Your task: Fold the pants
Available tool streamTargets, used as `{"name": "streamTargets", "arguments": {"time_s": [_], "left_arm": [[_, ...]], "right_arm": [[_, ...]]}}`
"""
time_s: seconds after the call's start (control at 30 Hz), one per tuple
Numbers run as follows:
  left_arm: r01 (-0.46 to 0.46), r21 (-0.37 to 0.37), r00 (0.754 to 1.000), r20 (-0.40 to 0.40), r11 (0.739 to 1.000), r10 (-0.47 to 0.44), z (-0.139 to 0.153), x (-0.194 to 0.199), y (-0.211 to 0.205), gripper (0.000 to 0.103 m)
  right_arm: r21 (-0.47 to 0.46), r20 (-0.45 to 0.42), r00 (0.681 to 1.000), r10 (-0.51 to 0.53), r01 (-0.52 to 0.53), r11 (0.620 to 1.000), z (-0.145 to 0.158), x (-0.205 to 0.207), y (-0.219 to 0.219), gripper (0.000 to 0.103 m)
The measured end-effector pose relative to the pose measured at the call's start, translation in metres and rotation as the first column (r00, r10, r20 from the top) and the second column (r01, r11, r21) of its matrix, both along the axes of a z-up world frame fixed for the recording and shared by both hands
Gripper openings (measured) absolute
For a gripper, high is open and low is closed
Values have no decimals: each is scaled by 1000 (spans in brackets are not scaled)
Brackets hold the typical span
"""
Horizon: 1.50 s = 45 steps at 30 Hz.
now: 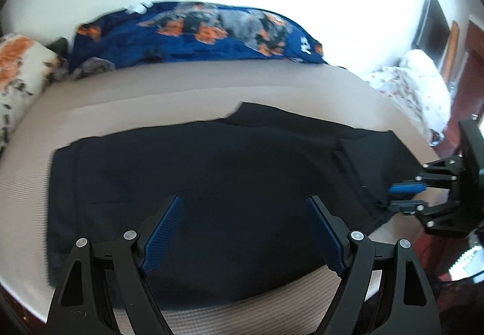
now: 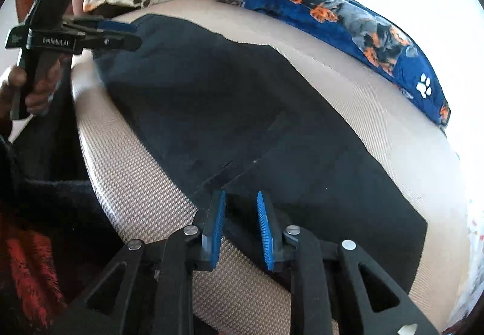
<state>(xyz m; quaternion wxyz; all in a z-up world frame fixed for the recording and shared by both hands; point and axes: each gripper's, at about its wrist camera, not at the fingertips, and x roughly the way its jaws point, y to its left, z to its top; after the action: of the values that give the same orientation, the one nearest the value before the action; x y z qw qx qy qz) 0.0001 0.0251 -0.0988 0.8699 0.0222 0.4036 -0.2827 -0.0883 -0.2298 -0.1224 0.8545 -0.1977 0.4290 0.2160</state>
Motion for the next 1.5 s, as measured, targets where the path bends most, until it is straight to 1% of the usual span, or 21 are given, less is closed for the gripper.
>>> {"name": "streamTargets", "arguments": {"time_s": [0.07,0.13,0.23,0.3,0.33,0.37,0.43,0.57,0.67,0.77,0.83,0.87,0.9,1.0,1.1,1.2,1.27,1.33,1.4,1.43,1.5], "left_arm": [[31,-10,999,-28,999,-31,0,6,-9,83],[55,-21,997,-45,998,-56,0,11,-17,83],[93,-40,992,-82,995,-96,1,20,-31,83],[114,-55,988,-103,992,-119,2,25,-39,83],[130,-70,984,-115,989,-138,3,27,-45,83],[142,-80,981,-122,987,-151,3,28,-48,83],[170,-108,972,-143,979,-185,3,32,-56,83],[240,-178,933,-228,954,-277,-2,40,-77,83],[280,-257,880,-315,925,-354,-10,51,-96,83],[278,-299,841,-383,913,-382,-18,61,-111,83],[273,-340,808,-426,900,-407,-24,69,-122,83],[267,-338,805,-436,903,-402,-26,72,-125,83],[260,-331,802,-449,907,-393,-29,76,-130,83],[257,-349,771,-488,901,-409,-36,84,-141,83],[232,-378,744,-524,896,-414,-42,91,-147,83],[197,-405,741,-535,893,-406,-45,97,-148,83],[182,-413,751,-527,892,-397,-45,98,-150,82],[192,-401,766,-510,896,-392,-43,95,-152,80],[210,-374,780,-494,904,-385,-42,92,-156,72],[212,-365,785,-489,907,-380,-43,92,-157,71],[213,-367,787,-484,905,-382,-44,91,-156,71]], "right_arm": [[-2,6,1000,10,-10,1000,-1,-2,1,21],[19,1,1000,25,-25,1000,0,-4,2,25],[-14,1,999,42,-42,999,-7,-7,9,25],[4,1,1000,25,-25,1000,-6,-3,7,25],[31,-13,1000,23,-22,999,-5,0,4,18],[37,-17,1000,22,-22,999,-5,1,3,14],[13,-11,1000,21,-20,1000,-7,1,4,10],[43,-2,1000,21,-20,999,-6,0,1,5],[116,18,1000,-17,14,993,0,-1,-9,3],[189,14,999,-36,33,981,6,-1,-19,3],[266,11,1000,-29,25,964,15,-4,-25,3],[312,10,1000,-14,11,950,20,-7,-29,3],[331,8,1000,-4,1,944,23,-9,-30,3],[388,-12,1000,18,-12,921,25,-14,-35,3],[385,-25,999,39,-27,923,18,-17,-34,3],[404,-42,997,62,-39,914,10,-20,-32,2],[409,-45,995,87,-62,910,7,-21,-27,2],[393,-37,995,95,-73,916,4,-21,-23,2],[396,-48,995,88,-62,916,0,-17,-24,2],[402,-51,995,85,-58,914,0,-17,-26,2],[410,-47,996,72,-46,911,2,-16,-31,2]]}}
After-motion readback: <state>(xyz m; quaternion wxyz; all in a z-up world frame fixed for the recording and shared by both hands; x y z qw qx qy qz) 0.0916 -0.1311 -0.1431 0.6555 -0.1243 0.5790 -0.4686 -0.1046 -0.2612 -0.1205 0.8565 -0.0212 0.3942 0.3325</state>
